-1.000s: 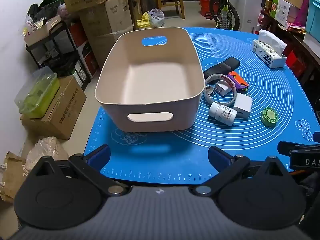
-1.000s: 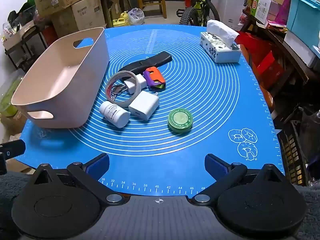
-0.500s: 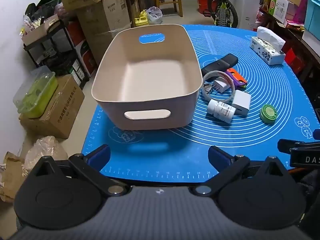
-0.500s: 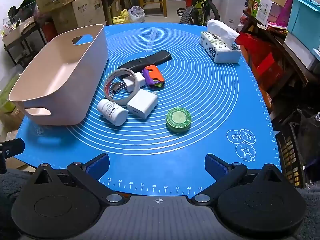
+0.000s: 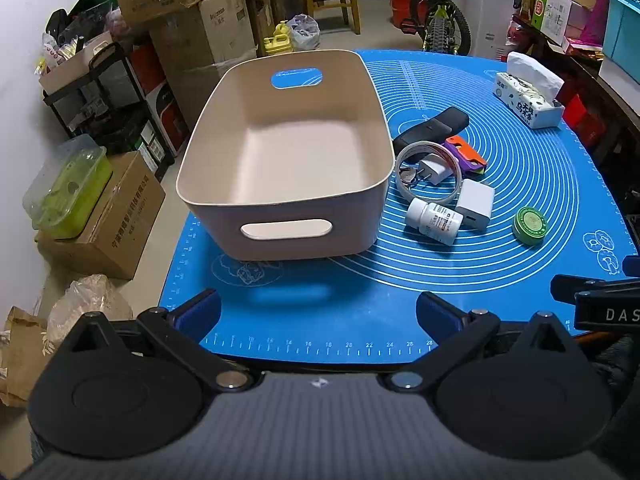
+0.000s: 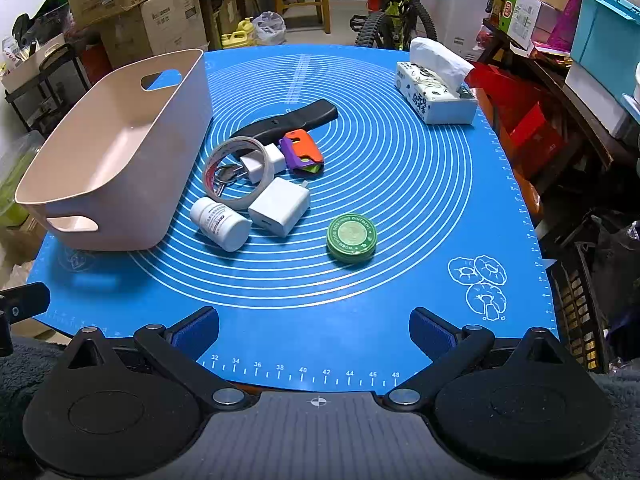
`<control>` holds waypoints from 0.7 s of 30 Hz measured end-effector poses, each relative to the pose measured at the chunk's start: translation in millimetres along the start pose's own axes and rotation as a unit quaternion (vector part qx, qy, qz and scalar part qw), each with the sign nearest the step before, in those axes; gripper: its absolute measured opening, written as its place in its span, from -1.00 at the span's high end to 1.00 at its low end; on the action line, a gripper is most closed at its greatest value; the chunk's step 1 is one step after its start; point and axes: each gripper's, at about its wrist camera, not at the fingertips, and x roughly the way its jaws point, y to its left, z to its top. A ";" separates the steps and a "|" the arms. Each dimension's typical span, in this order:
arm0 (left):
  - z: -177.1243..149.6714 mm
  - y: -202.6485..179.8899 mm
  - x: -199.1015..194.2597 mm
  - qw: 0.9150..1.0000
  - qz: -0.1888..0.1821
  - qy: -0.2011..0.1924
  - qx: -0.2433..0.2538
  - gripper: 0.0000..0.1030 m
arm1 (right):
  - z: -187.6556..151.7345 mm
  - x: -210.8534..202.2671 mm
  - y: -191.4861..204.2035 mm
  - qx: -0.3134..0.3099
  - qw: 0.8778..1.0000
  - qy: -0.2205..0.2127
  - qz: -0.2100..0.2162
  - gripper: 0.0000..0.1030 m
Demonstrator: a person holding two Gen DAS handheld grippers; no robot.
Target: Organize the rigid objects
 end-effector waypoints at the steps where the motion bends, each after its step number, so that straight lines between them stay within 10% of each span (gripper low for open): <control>1: 0.0 0.0 -0.1 1.000 0.000 0.000 0.000 -0.99 | 0.0 0.1 -0.2 0.000 1.000 0.000 0.000 -0.95; 21: -1.1 -4.6 0.3 1.000 0.000 0.000 0.002 -0.99 | -0.7 -0.1 -5.3 0.011 1.000 0.003 -0.004 -0.95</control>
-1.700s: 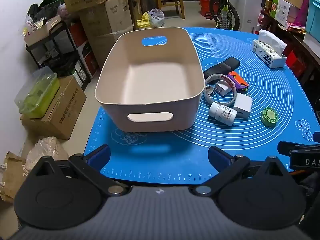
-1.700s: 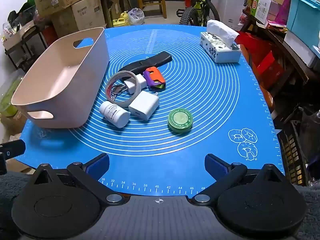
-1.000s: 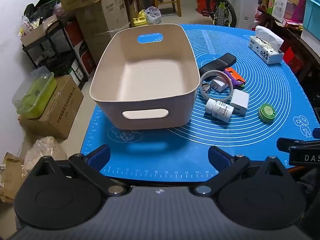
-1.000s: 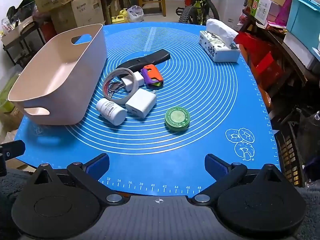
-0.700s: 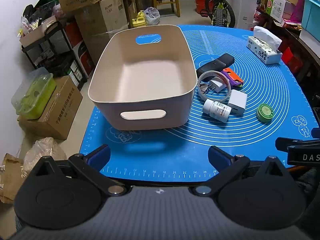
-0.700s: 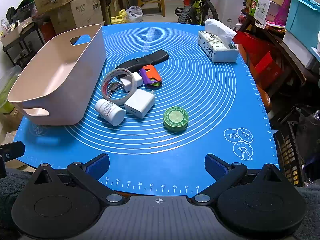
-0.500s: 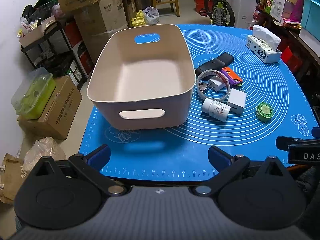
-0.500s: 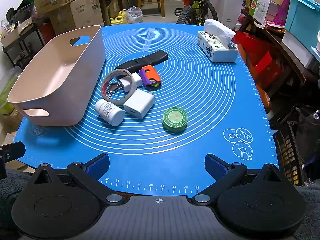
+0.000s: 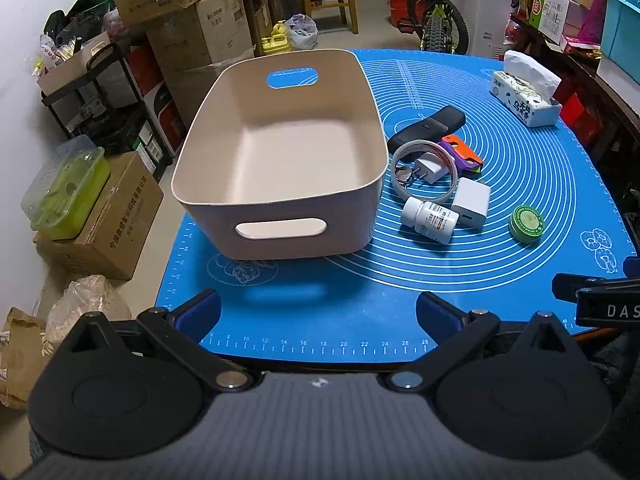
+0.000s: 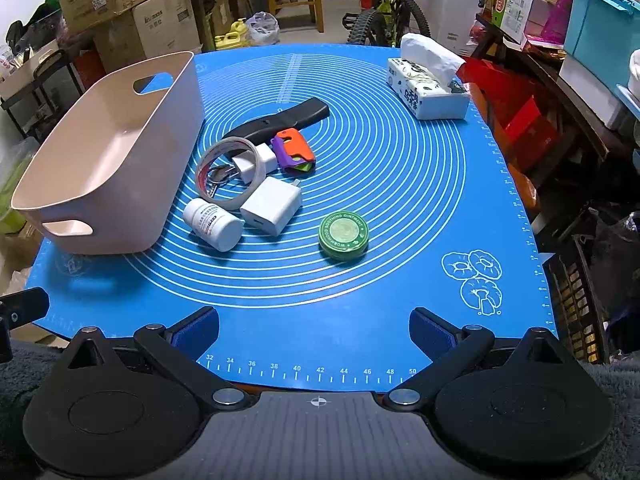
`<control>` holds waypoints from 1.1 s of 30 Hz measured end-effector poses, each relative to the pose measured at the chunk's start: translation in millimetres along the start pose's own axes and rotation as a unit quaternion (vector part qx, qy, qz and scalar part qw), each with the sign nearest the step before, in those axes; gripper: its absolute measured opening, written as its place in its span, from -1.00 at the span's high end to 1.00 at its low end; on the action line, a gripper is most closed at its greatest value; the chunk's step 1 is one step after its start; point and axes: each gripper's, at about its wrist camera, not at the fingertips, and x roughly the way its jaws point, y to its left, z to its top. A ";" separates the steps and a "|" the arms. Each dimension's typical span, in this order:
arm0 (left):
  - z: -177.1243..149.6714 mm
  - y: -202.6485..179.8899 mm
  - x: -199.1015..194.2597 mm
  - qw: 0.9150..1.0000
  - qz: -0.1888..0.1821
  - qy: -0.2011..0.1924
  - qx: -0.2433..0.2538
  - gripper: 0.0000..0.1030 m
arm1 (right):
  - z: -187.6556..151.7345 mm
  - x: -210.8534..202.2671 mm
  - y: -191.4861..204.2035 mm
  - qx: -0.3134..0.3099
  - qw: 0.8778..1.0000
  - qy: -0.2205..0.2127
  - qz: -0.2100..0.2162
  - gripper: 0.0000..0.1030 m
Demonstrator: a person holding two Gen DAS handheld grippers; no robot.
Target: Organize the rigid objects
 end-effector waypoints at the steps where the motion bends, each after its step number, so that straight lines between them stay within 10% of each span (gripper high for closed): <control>1: 0.0 0.2 0.0 1.000 -0.001 0.000 0.000 -0.99 | -0.1 0.2 -0.3 0.000 1.000 0.000 -0.001 -0.95; 33: 3.0 4.8 3.8 1.000 0.001 0.002 -0.001 -0.99 | 1.4 4.2 -6.0 0.006 1.000 0.003 -0.007 -0.95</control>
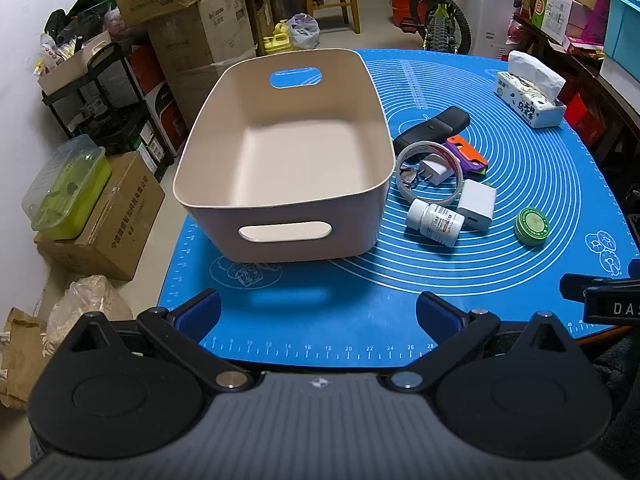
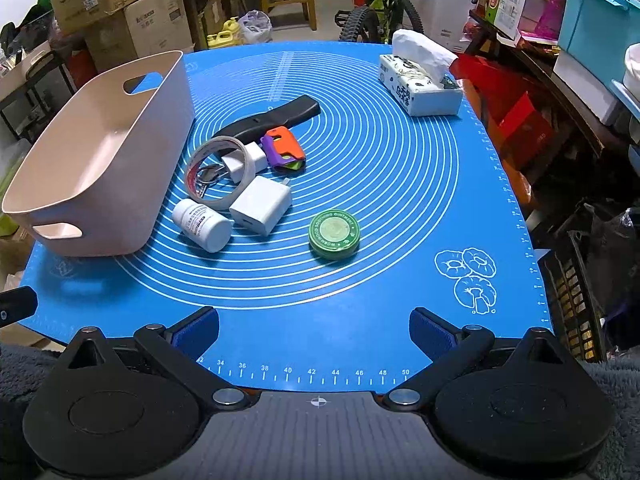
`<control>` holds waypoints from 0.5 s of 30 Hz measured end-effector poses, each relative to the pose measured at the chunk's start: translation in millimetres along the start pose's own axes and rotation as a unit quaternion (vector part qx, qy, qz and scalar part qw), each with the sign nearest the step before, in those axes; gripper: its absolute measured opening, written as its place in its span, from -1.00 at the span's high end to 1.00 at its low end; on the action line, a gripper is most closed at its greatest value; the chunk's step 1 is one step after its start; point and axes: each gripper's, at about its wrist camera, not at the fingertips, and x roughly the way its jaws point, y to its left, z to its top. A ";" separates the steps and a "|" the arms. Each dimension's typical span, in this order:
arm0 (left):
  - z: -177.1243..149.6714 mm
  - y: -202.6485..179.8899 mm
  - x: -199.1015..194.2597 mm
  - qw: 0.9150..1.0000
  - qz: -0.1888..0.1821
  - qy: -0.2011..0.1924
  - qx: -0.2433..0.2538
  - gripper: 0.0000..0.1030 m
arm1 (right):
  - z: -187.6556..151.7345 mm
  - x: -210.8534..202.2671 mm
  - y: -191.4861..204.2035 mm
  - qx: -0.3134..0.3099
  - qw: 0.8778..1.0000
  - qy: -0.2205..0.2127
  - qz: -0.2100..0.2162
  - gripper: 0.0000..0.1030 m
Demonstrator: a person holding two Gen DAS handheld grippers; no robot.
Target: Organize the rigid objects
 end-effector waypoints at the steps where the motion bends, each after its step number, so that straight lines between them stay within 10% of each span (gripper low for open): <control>1: 0.2 -0.2 0.3 1.000 0.000 0.000 0.000 -0.99 | 0.3 0.4 -0.2 0.000 1.000 0.000 0.000 -0.95; 15: 13.9 12.3 9.4 1.000 0.000 -0.006 0.004 -0.99 | 10.2 12.3 -1.7 -0.016 1.000 -0.013 -0.004 -0.95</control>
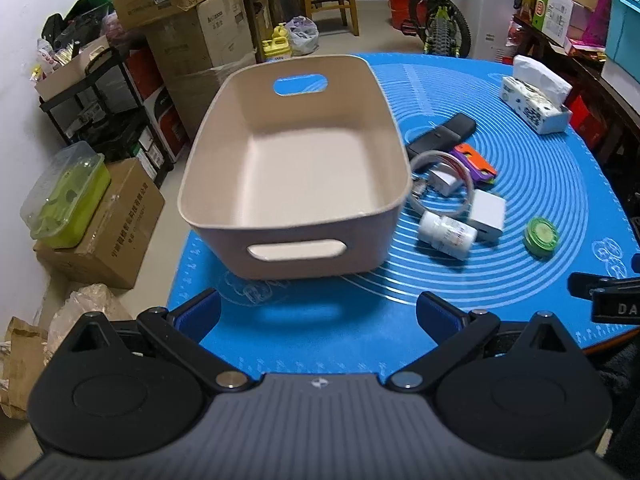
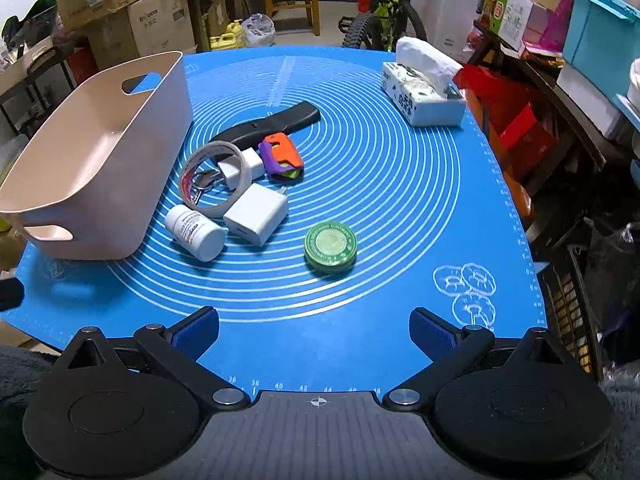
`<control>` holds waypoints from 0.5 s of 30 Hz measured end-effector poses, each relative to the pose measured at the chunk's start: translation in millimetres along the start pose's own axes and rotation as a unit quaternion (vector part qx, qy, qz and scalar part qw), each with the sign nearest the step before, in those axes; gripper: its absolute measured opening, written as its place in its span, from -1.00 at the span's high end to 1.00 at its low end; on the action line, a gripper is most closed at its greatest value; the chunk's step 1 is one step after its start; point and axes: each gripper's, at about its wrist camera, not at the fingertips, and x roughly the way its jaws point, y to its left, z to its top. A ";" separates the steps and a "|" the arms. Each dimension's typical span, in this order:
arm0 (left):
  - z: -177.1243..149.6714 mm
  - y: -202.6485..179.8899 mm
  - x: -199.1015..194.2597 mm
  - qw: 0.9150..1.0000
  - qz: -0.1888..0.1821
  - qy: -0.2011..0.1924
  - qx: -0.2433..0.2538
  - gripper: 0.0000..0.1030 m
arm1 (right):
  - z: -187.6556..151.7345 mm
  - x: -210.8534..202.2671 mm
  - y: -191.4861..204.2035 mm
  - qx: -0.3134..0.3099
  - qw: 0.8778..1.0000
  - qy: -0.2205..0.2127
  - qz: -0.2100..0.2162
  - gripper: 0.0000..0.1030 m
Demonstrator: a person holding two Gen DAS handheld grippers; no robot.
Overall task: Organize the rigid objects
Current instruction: 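Grasp the beige basket rim with the left tool while the right tool approaches the green tin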
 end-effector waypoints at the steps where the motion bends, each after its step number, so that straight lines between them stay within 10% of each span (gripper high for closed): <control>1: 3.1 3.4 1.6 1.000 0.001 -0.001 -0.001 -0.99 | 2.4 1.2 0.4 -0.001 1.000 -0.002 0.001 -0.95; 12: 42.0 52.5 35.5 0.999 0.010 -0.001 -0.036 -0.97 | 33.0 26.2 1.6 0.000 1.000 -0.027 -0.005 -0.95; 15: 52.6 67.5 49.9 0.999 0.018 0.002 -0.042 -0.68 | 38.4 37.3 0.5 0.004 1.000 -0.022 -0.007 -0.95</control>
